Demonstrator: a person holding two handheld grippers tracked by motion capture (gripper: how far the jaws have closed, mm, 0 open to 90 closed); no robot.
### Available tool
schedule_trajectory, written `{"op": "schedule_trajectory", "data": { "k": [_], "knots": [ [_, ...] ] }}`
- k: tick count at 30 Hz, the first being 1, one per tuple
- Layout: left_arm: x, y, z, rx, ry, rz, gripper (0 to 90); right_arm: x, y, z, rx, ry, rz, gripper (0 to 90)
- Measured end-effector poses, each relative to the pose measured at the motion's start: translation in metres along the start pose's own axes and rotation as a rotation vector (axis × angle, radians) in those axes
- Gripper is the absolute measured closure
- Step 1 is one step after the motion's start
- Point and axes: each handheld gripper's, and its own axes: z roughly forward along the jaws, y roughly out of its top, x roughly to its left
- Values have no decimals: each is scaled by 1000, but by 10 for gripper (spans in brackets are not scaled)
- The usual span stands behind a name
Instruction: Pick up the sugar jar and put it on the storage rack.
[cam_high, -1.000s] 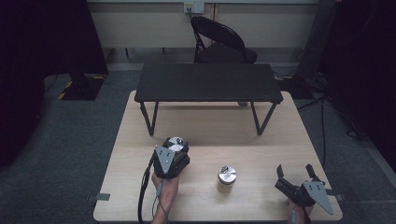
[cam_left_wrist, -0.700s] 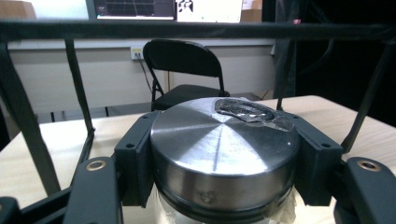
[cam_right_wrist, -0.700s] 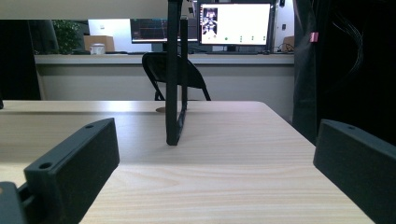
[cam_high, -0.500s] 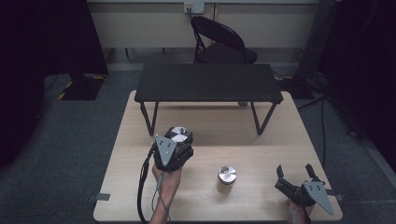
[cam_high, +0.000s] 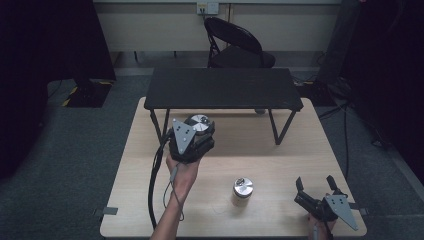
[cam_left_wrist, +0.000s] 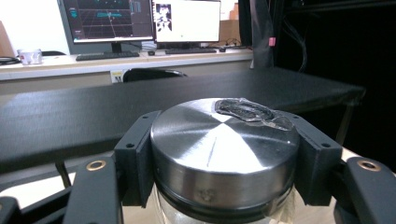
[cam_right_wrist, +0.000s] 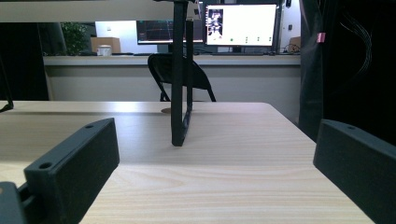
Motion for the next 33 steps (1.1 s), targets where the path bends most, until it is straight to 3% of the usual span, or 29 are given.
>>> {"op": "schedule_trajectory", "data": {
  "k": [8, 16, 24, 29, 33],
  "knots": [
    [12, 30, 22, -5, 15, -4, 350, 0, 1, 0, 4, 1, 0, 0],
    [21, 59, 60, -2, 27, -17, 350, -1, 0, 0, 1, -1, 2, 0],
    [29, 70, 96, 15, 33, -33, 349, -2, 0, 0, 1, 6, 3, 0],
    [29, 73, 108, 19, 44, -16, 350, -1, 1, 1, 9, 4, -4, 0],
    [33, 75, 120, 24, 66, -29, 349, -2, 1, 1, 8, 6, 0, 0]
  ]
}}
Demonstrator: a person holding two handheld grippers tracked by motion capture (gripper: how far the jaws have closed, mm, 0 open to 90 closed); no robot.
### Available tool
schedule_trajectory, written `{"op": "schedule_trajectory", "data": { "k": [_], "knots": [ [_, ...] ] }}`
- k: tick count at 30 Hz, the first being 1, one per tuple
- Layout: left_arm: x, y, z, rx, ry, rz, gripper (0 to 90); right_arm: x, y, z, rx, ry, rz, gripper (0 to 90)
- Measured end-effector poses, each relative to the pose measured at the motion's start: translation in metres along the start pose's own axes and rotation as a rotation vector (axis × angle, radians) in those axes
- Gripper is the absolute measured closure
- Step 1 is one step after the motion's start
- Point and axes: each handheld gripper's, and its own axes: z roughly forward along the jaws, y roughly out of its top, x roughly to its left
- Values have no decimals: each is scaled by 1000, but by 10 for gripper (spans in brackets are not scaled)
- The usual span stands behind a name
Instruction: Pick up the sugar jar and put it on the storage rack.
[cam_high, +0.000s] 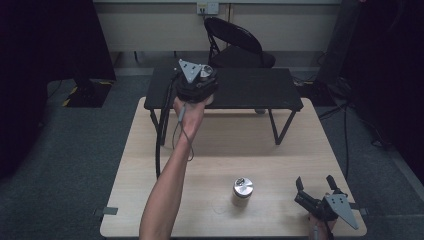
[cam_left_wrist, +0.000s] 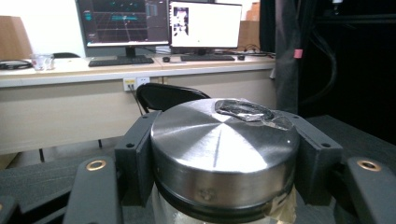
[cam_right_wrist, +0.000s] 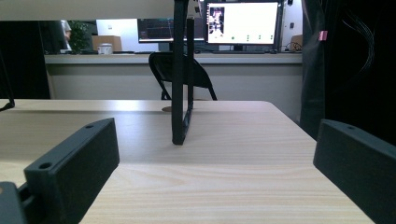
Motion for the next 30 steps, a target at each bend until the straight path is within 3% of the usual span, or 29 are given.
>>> {"op": "schedule_trajectory", "data": {
  "k": [2, 13, 30],
  "knots": [
    [1, 2, 5, 3, 21, 3, 350, -1, 0, 0, 0, 3, -1, 0],
    [7, -5, 16, 25, 28, 12, 349, -1, -1, 0, -5, 4, 3, 0],
    [10, -17, 16, -15, 19, 23, 347, 0, -1, 0, -3, 1, -2, 0]
  ]
}}
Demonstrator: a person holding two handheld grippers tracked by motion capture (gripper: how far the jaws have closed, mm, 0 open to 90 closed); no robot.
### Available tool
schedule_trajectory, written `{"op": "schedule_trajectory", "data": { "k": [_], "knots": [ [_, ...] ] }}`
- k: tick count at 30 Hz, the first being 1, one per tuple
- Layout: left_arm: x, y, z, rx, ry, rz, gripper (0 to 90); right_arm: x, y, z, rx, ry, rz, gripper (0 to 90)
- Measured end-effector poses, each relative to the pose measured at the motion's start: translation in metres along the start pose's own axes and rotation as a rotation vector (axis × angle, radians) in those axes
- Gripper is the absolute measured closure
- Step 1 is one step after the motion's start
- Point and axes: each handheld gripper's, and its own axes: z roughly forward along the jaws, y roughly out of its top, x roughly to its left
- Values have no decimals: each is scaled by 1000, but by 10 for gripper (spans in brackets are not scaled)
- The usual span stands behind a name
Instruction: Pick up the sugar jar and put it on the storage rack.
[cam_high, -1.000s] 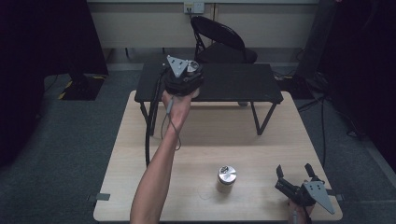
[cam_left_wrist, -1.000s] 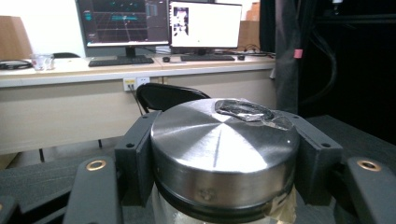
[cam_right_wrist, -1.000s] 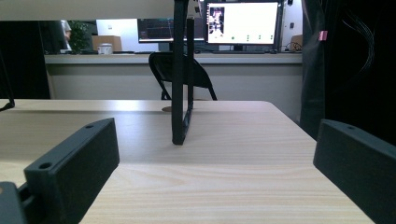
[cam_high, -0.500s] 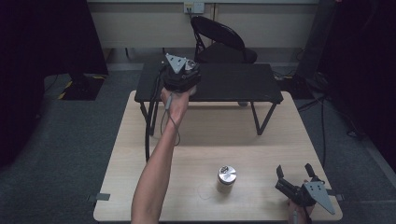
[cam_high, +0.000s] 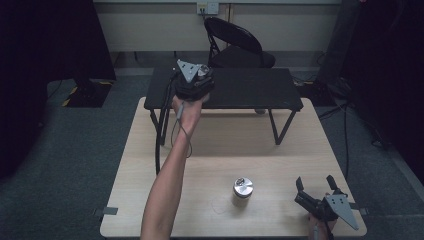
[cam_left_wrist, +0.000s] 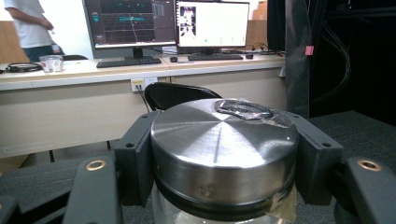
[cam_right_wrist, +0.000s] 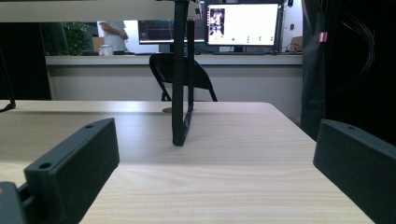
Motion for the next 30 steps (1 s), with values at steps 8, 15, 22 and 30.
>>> {"op": "schedule_trajectory", "data": {
  "k": [8, 15, 22, 30],
  "knots": [
    [-5, 0, -3, 7, 34, 15, 113, -1, -2, -1, -10, 9, 3, 0],
    [1, -2, -9, -30, 18, 8, 4, -2, -2, -1, -13, 15, 2, 0],
    [0, -3, -16, -44, -5, 66, 0, -2, -2, -1, -13, 22, -1, 0],
    [-7, -5, -29, -79, 4, 88, 0, 2, -1, -1, -7, -3, -3, 0]
  ]
}}
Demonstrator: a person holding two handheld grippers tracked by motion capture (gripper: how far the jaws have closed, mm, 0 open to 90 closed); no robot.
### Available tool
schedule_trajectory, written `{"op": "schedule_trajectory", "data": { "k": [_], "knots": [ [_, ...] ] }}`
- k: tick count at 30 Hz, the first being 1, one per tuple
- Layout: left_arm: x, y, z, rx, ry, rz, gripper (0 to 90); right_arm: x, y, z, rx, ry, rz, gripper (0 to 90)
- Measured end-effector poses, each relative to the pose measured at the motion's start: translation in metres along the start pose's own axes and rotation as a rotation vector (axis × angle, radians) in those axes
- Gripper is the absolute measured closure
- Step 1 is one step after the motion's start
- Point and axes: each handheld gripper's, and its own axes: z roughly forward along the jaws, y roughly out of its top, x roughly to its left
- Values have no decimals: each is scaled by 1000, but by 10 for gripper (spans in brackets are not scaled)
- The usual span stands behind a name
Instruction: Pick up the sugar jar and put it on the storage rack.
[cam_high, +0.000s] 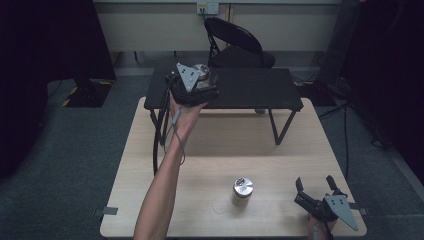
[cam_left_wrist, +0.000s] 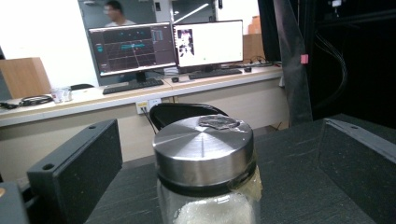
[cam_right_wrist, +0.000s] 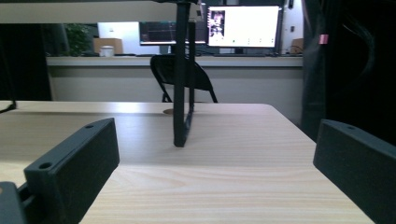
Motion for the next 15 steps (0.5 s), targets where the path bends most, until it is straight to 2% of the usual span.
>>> {"op": "schedule_trajectory", "data": {
  "k": [4, 8, 15],
  "knots": [
    [-2, -1, -11, -17, 17, -7, 0, 1, 1, 1, 7, -3, 0, 0],
    [-1, -2, -25, -28, 12, 1, 0, 1, 2, 1, 11, -3, -1, 0],
    [2, -14, -51, -31, 4, -9, 0, 2, 2, 1, 14, -12, -2, 0]
  ]
}}
